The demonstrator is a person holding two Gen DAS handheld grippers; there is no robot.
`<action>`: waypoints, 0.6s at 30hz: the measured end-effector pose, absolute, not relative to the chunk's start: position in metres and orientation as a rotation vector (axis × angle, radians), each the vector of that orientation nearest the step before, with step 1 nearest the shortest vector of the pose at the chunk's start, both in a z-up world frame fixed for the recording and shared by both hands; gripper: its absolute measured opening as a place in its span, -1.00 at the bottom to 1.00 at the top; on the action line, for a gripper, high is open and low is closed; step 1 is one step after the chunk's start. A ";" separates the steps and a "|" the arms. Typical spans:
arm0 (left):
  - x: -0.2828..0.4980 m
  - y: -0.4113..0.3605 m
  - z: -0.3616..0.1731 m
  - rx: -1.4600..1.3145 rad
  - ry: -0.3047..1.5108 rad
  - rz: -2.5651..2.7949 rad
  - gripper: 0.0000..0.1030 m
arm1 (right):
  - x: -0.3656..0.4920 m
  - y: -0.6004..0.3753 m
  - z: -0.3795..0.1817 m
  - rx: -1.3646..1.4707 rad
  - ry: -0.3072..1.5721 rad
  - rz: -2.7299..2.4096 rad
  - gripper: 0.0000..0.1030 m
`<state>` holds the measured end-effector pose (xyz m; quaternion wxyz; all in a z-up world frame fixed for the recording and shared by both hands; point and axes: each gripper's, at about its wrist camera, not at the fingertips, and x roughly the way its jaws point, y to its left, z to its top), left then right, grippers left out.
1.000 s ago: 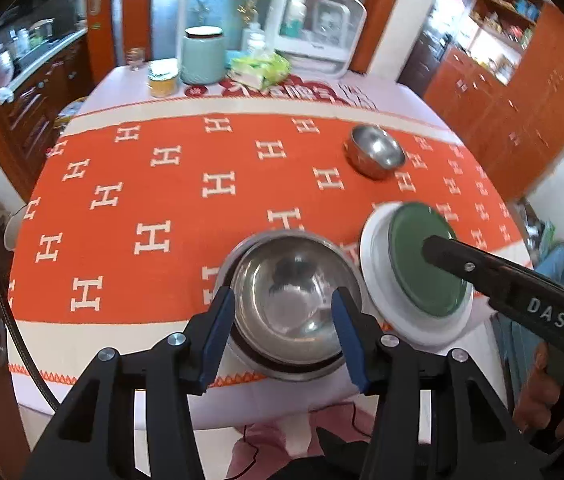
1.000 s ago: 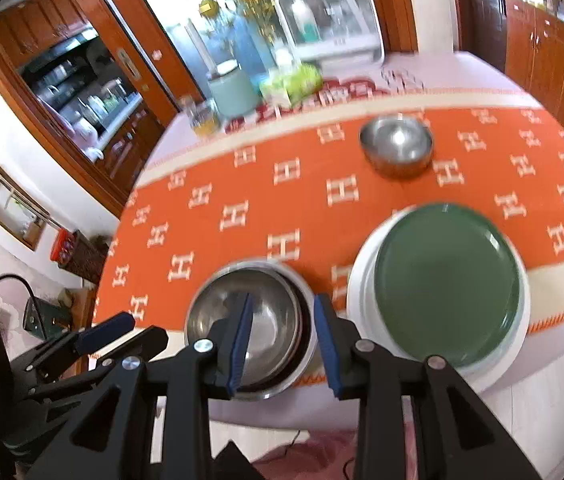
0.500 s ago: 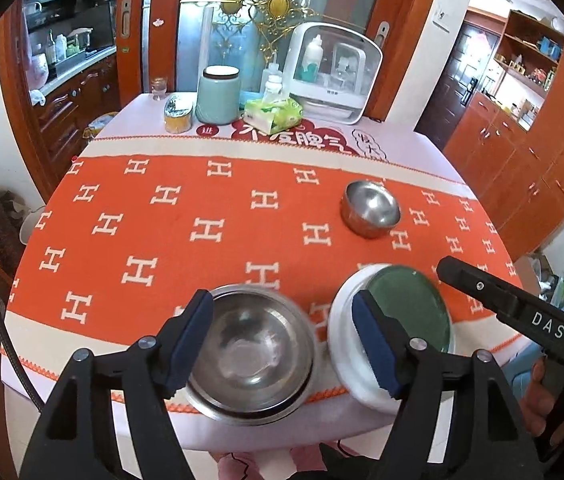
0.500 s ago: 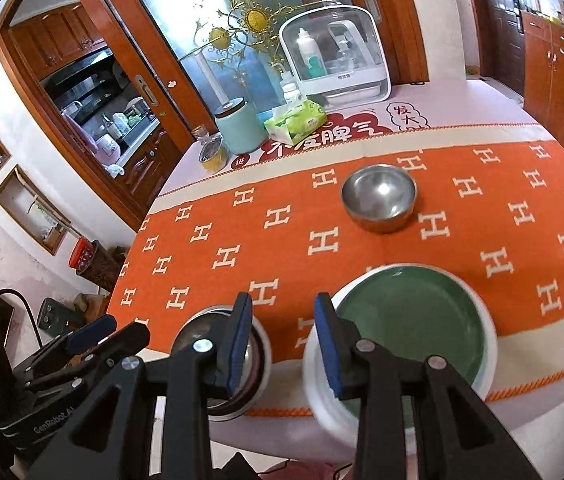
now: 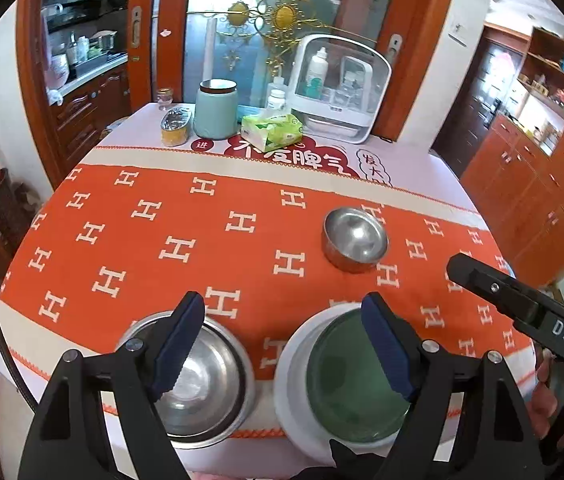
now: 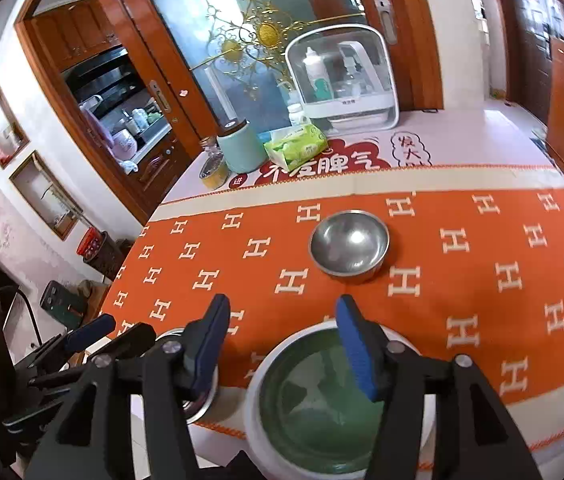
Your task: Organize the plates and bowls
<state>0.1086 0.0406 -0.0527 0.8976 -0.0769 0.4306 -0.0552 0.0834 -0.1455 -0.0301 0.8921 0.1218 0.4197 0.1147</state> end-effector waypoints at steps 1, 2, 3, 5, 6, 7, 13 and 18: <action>0.111 0.037 -0.053 -0.175 0.892 -0.107 0.55 | 0.086 -0.148 -0.029 0.246 0.872 0.245 0.20; 0.114 0.035 -0.054 -0.189 0.895 -0.101 0.55 | 0.089 -0.153 -0.029 0.234 0.874 0.254 0.21; 0.116 0.031 -0.054 -0.202 0.902 -0.092 0.55 | 0.091 -0.156 -0.029 0.227 0.874 0.258 0.21; 0.122 0.024 -0.057 -0.228 0.915 -0.080 0.55 | 0.097 -0.164 -0.030 0.211 0.878 0.264 0.21; 0.123 0.022 -0.057 -0.238 0.916 -0.076 0.55 | 0.100 -0.169 -0.031 0.206 0.883 0.267 0.21; 0.125 0.019 -0.057 -0.252 0.914 -0.070 0.55 | 0.103 -0.173 -0.033 0.204 0.889 0.270 0.21; 0.138 0.004 -0.062 -0.303 0.906 -0.045 0.55 | 0.118 -0.192 -0.045 0.195 0.928 0.285 0.21; 0.155 -0.002 -0.070 -0.332 0.919 -0.014 0.55 | 0.133 -0.204 -0.055 0.197 0.958 0.299 0.21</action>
